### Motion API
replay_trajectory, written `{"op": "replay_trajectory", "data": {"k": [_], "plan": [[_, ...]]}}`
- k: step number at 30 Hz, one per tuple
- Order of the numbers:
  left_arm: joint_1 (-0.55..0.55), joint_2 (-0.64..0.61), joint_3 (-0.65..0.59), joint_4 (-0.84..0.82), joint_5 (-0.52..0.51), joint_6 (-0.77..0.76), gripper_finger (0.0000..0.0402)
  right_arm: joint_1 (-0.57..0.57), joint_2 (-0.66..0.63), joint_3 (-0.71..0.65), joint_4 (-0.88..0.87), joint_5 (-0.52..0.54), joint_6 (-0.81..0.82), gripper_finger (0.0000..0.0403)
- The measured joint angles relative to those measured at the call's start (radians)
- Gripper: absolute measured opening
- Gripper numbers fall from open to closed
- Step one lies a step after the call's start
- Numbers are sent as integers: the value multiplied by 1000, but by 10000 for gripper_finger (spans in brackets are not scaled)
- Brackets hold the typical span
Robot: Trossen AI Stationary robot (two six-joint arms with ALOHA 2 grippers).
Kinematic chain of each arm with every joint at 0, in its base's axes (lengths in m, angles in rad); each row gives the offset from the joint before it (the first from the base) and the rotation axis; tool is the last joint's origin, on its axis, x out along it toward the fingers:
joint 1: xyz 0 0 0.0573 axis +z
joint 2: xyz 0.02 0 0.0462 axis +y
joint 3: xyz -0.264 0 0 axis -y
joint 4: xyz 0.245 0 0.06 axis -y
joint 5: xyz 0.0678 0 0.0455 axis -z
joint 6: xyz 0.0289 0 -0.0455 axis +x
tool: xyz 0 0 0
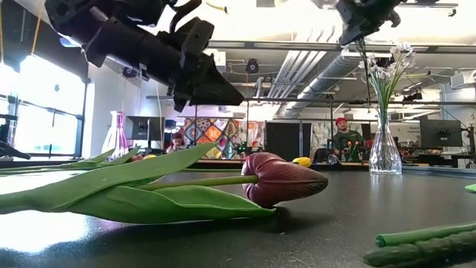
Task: Sort flowers into vase by color
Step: Put the top white flowers into the top transparent vase
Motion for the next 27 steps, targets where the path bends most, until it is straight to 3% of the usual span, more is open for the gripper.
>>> {"op": "replay_trajectory", "data": {"k": [14, 20, 27], "plan": [[0, 0, 0, 2, -19, -9, 33, -246, -21, -6, -9, -149, -46, 0], [0, 0, 0, 1, -20, -8, 33, -286, -9, -14, -52, -166, -13, 0], [0, 0, 0, 1, -21, -8, 33, -300, -10, -124, 52, -222, 51, 0]]}}
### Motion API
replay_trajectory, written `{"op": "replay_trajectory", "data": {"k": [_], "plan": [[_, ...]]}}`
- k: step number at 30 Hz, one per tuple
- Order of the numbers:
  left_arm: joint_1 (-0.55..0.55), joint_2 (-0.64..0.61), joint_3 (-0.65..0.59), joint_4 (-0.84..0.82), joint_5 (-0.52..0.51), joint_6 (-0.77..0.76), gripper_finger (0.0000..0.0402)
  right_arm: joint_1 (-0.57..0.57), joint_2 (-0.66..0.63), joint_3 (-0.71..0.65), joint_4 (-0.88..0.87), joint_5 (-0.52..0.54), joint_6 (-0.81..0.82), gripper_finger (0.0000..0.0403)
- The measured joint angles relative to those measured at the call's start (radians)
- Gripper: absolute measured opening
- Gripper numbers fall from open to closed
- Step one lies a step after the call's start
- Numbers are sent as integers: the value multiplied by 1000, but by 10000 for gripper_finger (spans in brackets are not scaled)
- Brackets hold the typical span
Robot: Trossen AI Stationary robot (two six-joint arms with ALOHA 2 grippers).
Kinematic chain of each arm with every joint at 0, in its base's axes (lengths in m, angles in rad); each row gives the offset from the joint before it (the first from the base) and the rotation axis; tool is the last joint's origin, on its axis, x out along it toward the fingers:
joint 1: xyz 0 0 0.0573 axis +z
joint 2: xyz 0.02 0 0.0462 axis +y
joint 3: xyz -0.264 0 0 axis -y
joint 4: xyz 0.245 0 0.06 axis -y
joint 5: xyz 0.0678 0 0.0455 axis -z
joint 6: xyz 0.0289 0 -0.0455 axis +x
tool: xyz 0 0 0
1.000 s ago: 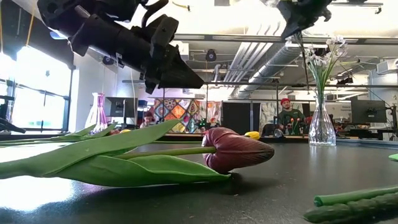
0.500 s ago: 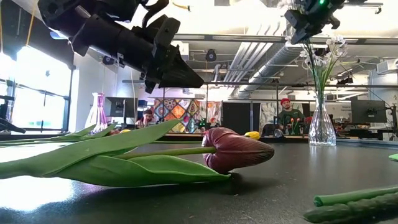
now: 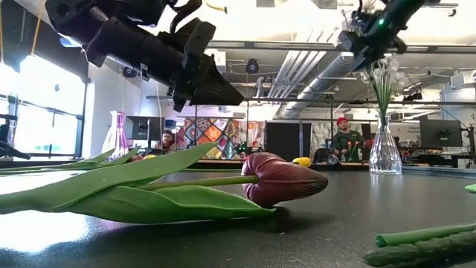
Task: Sort flowers into vase by color
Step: Put the top white flowers into the top transparent vase
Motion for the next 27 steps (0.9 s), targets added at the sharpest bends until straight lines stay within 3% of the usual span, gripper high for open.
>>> {"op": "replay_trajectory", "data": {"k": [4, 11, 27], "plan": [[0, 0, 0, 1, 0, 0, 33, 0, 0, -53, 43, 4, 46, 0], [0, 0, 0, 2, 0, 0, 33, 0, 0, -70, 6, 132, 69, 0], [2, 0, 0, 4, -12, 11, 33, 0, 0, -70, -133, 162, 174, 0]]}}
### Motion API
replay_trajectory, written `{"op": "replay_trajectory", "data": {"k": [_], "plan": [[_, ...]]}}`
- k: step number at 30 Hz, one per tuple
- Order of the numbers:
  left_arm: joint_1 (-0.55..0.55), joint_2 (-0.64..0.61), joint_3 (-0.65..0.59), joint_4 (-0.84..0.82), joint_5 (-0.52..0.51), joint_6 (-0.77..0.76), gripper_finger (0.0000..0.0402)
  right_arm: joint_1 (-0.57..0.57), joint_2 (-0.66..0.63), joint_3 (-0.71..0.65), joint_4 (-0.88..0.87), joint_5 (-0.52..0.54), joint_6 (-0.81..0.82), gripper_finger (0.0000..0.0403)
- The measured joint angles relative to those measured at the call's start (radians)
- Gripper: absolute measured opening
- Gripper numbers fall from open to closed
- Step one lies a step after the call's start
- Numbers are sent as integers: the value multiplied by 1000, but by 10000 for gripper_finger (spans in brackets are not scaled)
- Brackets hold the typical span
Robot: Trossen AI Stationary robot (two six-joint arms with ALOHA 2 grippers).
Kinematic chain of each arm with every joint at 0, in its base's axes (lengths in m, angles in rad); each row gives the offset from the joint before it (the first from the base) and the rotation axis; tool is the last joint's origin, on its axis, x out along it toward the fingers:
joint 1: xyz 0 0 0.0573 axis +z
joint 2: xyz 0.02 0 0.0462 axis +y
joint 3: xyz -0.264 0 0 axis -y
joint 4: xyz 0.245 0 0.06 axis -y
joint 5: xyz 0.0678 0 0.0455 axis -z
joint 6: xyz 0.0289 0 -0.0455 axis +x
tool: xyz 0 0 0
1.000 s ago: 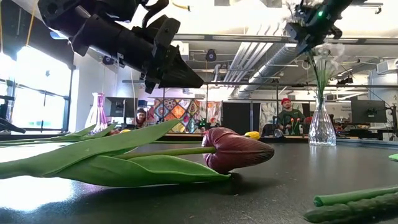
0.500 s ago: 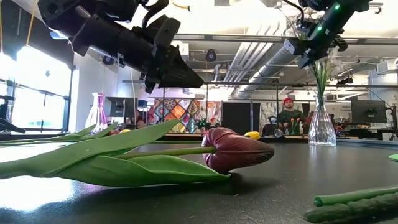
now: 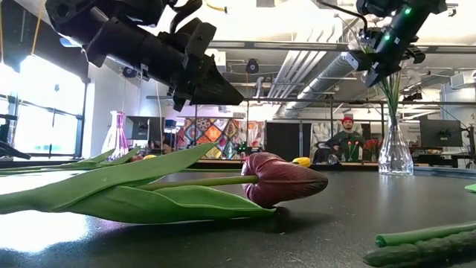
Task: Sort flowers into vase by color
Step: Put the top white flowers into the top transparent vase
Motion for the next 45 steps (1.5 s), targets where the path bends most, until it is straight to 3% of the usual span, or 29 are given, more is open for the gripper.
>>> {"op": "replay_trajectory", "data": {"k": [17, 34, 45], "plan": [[-1, 0, 0, 0, 0, -1, 33, 0, 2, 0, -107, -8, 89, 10], [-1, 0, 0, -9, 1, -15, 33, 0, -9, 0, -77, -12, 23, 166], [-2, 0, 0, -9, 1, 0, 33, 0, -114, 2, -61, -37, -47, 197]]}}
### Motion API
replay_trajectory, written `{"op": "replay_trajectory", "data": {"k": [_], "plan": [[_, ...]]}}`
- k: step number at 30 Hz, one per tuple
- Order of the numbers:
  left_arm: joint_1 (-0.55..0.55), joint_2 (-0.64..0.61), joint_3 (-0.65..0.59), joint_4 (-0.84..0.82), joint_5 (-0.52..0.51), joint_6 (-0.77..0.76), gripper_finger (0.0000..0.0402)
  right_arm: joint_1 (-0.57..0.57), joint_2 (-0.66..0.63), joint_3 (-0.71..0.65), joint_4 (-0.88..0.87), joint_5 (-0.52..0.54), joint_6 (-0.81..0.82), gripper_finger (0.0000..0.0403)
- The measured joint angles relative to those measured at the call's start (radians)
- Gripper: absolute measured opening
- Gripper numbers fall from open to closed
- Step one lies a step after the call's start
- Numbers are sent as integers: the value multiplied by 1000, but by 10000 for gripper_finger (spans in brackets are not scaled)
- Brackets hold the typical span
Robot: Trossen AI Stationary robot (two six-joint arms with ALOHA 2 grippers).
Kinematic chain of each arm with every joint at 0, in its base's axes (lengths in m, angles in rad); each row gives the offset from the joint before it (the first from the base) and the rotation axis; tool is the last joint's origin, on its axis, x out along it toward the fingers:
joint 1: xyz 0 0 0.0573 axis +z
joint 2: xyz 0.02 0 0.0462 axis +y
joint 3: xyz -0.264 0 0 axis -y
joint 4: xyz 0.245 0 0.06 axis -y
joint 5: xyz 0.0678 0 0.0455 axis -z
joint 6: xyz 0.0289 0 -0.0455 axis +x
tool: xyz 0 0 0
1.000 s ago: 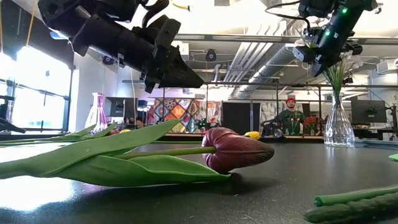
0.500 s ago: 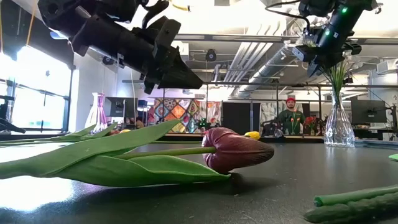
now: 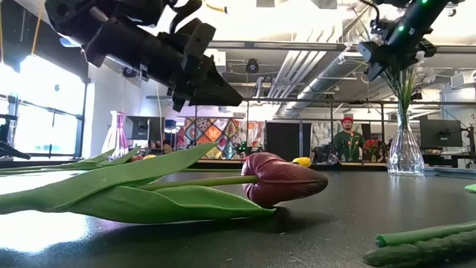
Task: Sort flowers into vase by color
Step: Put the top white flowers into the top transparent vase
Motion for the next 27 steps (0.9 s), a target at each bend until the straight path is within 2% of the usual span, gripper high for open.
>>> {"op": "replay_trajectory", "data": {"k": [6, 13, 22, 27], "plan": [[1, 0, 0, 0, -5, 10, 33, 0, -61, 1, -20, -101, 22, 197], [1, 0, 0, 0, -16, 8, 33, 0, -108, 2, -79, -126, 54, 197], [1, 0, 0, 1, -18, 8, 33, 0, -137, 0, -200, -288, 81, 197], [1, 0, 0, 1, -18, 7, 33, 1, -135, 0, -306, -315, 106, 197]]}}
